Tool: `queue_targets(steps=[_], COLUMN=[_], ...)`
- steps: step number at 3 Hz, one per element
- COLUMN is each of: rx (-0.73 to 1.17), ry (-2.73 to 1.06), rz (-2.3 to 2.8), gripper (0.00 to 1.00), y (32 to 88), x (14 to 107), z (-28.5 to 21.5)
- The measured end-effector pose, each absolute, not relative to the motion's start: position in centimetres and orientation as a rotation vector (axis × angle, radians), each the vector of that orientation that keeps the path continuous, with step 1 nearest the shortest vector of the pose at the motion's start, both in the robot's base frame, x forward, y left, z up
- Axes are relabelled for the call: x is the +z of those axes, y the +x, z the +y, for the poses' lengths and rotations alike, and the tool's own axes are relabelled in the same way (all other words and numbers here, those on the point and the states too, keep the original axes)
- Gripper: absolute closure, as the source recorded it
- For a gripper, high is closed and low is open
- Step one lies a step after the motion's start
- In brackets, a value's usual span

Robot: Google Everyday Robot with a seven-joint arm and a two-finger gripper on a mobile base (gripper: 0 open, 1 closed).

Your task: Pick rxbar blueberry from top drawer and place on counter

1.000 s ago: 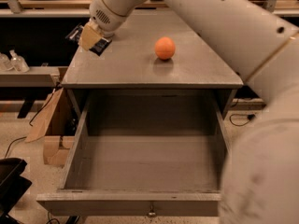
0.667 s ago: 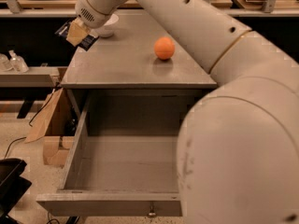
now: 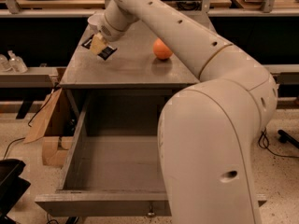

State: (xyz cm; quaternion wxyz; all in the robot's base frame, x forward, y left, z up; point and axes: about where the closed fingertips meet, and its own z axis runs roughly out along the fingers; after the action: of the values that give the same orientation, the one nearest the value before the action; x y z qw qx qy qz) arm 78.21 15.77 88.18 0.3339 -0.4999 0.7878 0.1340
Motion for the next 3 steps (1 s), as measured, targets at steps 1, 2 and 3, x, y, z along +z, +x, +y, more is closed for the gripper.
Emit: queue_targets(steps=[1, 2, 3], rx=[0.353, 0.356, 0.359], ry=[-1.31, -1.316, -1.32], rz=[2.064, 2.065, 2.068], gripper=[0.82, 0.6, 0.36], y=[78.32, 78.27, 78.24], x=[87.47, 87.16, 86.85], z=[15.95, 16.26, 16.43])
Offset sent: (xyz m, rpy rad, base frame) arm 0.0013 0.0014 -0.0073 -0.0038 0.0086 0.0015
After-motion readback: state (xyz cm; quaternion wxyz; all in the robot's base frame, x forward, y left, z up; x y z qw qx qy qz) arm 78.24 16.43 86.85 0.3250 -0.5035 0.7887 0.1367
